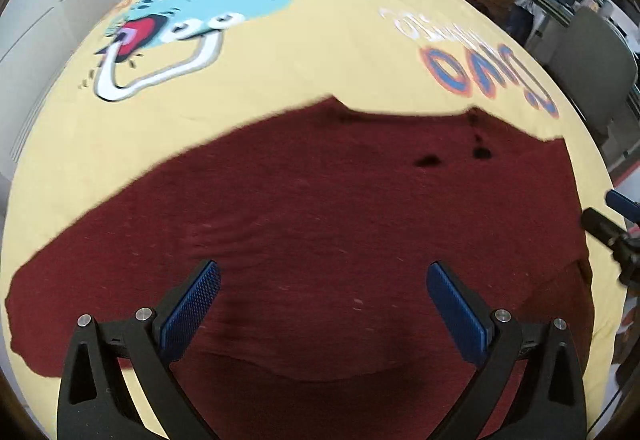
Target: Fold small clothes
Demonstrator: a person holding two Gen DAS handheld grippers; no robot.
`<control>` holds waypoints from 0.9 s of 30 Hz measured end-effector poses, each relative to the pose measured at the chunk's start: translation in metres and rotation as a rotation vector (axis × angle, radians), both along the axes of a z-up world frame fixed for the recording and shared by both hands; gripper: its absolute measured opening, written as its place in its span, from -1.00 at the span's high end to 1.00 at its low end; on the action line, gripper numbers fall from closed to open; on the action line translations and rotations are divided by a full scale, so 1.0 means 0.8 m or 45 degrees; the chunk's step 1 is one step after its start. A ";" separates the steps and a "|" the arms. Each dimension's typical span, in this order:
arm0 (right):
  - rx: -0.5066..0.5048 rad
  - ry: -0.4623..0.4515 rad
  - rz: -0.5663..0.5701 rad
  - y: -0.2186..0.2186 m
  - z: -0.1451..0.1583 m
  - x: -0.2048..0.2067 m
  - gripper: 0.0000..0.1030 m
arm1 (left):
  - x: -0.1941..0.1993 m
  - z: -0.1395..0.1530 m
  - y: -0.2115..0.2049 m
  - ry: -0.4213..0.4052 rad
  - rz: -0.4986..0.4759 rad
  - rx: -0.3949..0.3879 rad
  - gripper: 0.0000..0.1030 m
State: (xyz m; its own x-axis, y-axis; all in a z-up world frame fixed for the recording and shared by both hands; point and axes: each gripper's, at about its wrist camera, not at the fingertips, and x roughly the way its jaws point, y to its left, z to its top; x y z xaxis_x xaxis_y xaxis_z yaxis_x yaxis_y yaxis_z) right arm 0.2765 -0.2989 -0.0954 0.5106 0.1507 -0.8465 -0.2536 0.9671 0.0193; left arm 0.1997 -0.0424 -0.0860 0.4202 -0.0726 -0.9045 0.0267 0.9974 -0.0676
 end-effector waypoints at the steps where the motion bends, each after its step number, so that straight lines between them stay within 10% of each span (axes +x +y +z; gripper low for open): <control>1: -0.001 0.006 0.017 0.010 -0.007 -0.004 -0.99 | 0.012 -0.009 -0.006 0.019 -0.008 -0.010 -0.98; 15: -0.131 0.090 0.066 0.042 -0.098 -0.019 -0.99 | 0.003 -0.079 -0.013 0.104 0.023 0.076 -0.98; 27: -0.140 0.073 -0.039 -0.028 -0.100 -0.006 -0.99 | -0.007 -0.088 0.016 0.096 0.016 0.050 -0.98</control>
